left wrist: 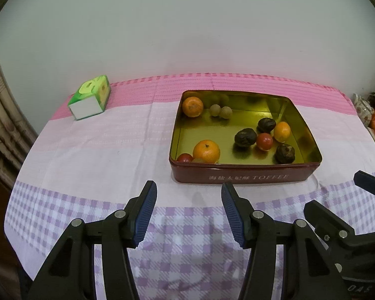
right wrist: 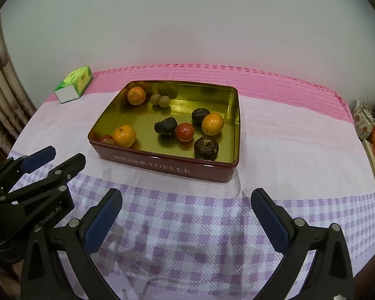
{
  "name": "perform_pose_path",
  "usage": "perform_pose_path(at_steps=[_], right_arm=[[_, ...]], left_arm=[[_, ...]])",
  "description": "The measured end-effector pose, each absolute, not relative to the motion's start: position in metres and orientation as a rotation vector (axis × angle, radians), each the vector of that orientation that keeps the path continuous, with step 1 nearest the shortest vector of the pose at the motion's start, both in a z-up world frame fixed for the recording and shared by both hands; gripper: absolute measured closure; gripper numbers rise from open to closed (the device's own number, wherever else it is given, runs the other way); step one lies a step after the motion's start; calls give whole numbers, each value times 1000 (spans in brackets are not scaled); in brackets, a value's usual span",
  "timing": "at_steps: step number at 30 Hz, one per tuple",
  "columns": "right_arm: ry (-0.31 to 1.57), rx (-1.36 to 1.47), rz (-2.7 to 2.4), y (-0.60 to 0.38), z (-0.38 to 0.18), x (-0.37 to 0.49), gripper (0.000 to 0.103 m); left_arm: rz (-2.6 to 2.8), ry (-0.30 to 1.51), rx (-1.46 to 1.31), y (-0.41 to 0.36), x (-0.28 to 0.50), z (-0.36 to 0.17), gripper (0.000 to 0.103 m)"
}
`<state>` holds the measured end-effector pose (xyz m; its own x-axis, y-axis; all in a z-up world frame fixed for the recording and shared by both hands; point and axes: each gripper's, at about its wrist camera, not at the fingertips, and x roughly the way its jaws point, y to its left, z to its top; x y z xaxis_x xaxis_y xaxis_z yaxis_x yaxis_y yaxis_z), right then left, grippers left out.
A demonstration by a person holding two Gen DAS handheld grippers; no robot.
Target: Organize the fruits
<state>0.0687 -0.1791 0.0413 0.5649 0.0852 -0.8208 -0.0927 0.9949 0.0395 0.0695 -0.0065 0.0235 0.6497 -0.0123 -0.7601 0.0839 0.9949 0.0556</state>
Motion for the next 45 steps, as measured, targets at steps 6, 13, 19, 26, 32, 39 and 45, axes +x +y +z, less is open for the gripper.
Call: perform_pose_path(at_steps=[6,13,19,26,32,39,45], right_arm=[[963,-16,91,-181,40,68,1],[967,-13,78,-183,40,70,1],[966,-13,71,-185,40,71,1],[964,-12,69,-187,41,71,1],[965,-12,67,-186,41,71,1],[966,-12,68,-187,40,71,1],[967,-11,67,-187,40,70,1]], left_arm=[[-43,868,80,-3,72,22,48],[-38,877,76,-2,74,19,48],[-42,883,74,-3,75,17,48],[-41,894,65,-2,76,15,48],[-43,899,63,-2,76,14,48],[-42,902,62,-4,76,14,48],[-46,903,62,-4,76,14,48]])
